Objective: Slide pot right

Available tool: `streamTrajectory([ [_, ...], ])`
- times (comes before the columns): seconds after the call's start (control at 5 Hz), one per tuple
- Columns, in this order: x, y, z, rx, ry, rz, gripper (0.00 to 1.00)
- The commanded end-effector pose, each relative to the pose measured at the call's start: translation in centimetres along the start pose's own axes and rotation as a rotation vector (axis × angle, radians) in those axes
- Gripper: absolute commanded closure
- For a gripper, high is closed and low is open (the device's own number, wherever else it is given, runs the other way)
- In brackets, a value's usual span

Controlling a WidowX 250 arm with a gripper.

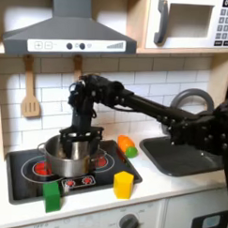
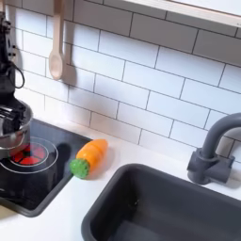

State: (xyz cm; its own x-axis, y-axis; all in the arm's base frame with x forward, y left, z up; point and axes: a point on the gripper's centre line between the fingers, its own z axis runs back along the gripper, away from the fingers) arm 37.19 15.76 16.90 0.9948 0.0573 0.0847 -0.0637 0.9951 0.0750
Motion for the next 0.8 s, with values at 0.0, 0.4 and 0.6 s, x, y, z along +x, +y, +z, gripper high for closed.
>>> streamTrajectory([
  [0.0,-1.1,-2.1,0.0,-0.013,0.014,-0.038,0.0],
  [0.4,-1.7,-4.4,0.6,-0.024,0.01,-0.082,0.0],
  [0.6,-2.0,-5.0,0.5,-0.025,0.018,-0.094,0.0],
])
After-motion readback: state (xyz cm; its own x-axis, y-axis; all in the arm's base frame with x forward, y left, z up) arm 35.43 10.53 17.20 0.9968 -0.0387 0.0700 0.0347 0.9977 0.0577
